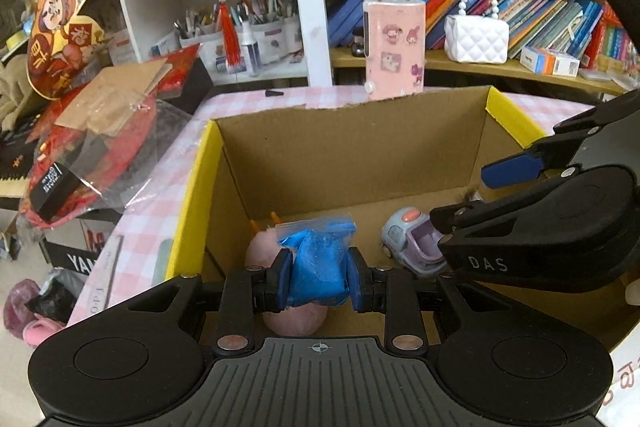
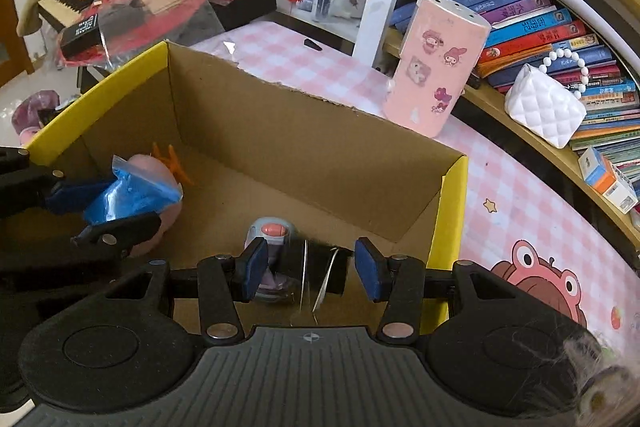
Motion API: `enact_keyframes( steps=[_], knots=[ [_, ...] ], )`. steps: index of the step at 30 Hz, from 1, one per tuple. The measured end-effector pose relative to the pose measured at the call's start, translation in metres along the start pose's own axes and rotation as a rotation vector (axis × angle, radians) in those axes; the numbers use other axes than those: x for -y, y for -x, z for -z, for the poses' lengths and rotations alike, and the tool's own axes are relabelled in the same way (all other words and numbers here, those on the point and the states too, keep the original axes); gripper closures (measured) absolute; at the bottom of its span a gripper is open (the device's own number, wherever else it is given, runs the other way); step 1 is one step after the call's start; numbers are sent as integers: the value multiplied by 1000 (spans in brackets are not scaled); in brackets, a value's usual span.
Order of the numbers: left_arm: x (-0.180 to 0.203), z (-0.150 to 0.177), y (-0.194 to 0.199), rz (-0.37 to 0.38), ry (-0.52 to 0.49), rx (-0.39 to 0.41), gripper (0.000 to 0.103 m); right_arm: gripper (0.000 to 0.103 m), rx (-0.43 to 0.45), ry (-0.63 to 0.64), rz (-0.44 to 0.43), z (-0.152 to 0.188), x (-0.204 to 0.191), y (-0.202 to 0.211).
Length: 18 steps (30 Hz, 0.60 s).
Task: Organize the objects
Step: 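Carry the blue bag and binder clip into the yellow box and release, then withdraw both open grippers up and away from the box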
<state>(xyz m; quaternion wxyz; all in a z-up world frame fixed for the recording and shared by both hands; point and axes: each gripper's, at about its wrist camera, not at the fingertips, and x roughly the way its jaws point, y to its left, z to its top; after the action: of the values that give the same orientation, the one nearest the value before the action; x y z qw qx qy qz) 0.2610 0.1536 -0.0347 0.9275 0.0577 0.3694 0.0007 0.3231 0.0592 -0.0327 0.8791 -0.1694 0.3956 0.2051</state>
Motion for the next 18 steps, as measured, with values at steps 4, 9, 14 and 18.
enact_keyframes(
  steps=[4,9,14,18],
  knots=[
    [0,-2,10,-24,0,39,61,51,40,-34,-3,0,4,7],
    [-8,-3,43,-40,39,150,38,47,153,-128,-3,-2,12,38],
    [-15,-1,81,-47,83,224,28,46,260,-182,20,3,9,79],
    [-19,8,104,-55,101,250,19,42,320,-229,44,15,2,109]
  ],
)
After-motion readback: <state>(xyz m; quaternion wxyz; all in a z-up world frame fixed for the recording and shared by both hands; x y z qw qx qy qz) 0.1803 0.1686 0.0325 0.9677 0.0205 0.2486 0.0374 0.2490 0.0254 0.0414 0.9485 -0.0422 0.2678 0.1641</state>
